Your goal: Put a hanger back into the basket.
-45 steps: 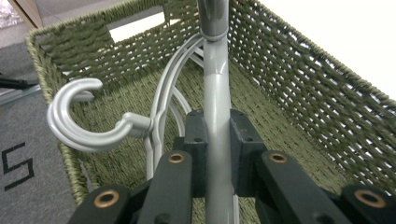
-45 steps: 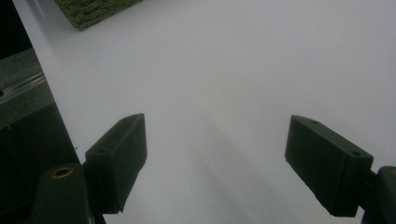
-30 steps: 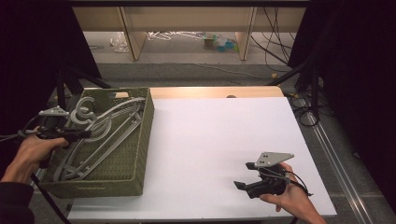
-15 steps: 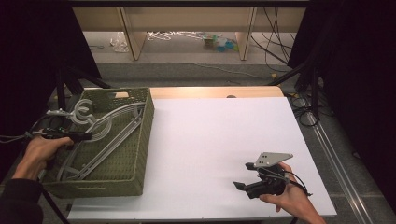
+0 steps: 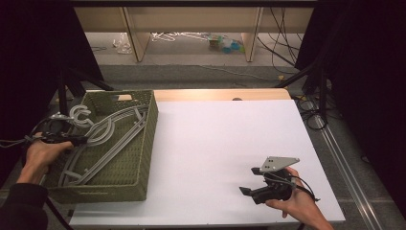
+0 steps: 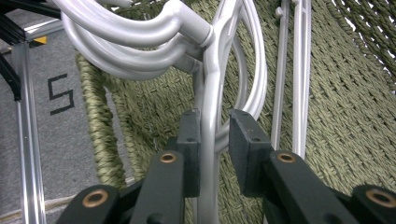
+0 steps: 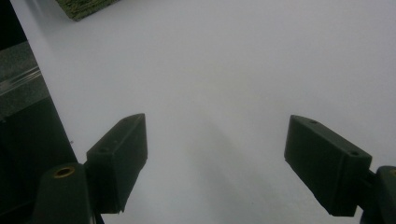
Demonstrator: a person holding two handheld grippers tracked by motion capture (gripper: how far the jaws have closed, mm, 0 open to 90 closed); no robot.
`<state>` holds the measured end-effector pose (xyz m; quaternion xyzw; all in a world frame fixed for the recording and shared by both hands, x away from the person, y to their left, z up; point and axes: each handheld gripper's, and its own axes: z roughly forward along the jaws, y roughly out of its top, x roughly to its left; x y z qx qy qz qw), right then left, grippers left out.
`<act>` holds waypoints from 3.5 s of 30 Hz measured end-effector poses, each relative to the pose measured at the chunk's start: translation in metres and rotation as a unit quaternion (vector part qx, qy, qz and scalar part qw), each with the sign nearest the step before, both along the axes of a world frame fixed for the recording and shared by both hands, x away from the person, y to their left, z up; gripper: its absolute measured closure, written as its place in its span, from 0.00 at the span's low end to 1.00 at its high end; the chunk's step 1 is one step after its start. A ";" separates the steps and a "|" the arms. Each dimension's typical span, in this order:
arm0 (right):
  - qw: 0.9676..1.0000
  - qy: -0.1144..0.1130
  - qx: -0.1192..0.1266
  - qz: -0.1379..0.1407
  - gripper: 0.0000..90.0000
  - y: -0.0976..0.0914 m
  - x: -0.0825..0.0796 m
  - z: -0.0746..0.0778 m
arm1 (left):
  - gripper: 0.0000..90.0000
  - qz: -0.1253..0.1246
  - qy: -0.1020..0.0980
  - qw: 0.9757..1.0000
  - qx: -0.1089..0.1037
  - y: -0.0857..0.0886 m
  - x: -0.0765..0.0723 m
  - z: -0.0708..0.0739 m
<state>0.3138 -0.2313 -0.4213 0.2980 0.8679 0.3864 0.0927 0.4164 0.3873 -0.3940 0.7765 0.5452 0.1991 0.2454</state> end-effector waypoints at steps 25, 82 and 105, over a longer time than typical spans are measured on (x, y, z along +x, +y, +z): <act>1.000 -0.012 0.014 -0.019 0.24 -0.004 0.001 0.002 | 0.47 -0.007 -0.137 0.988 -0.067 -0.025 -0.047 0.036; 0.996 -0.037 0.059 -0.049 0.22 -0.007 -0.001 0.000 | 0.25 -0.195 -0.186 0.950 -0.158 -0.206 -0.119 0.006; 0.992 -0.064 0.088 -0.059 0.20 -0.010 -0.021 -0.001 | 0.20 -0.212 -0.227 0.934 -0.175 -0.217 -0.142 -0.024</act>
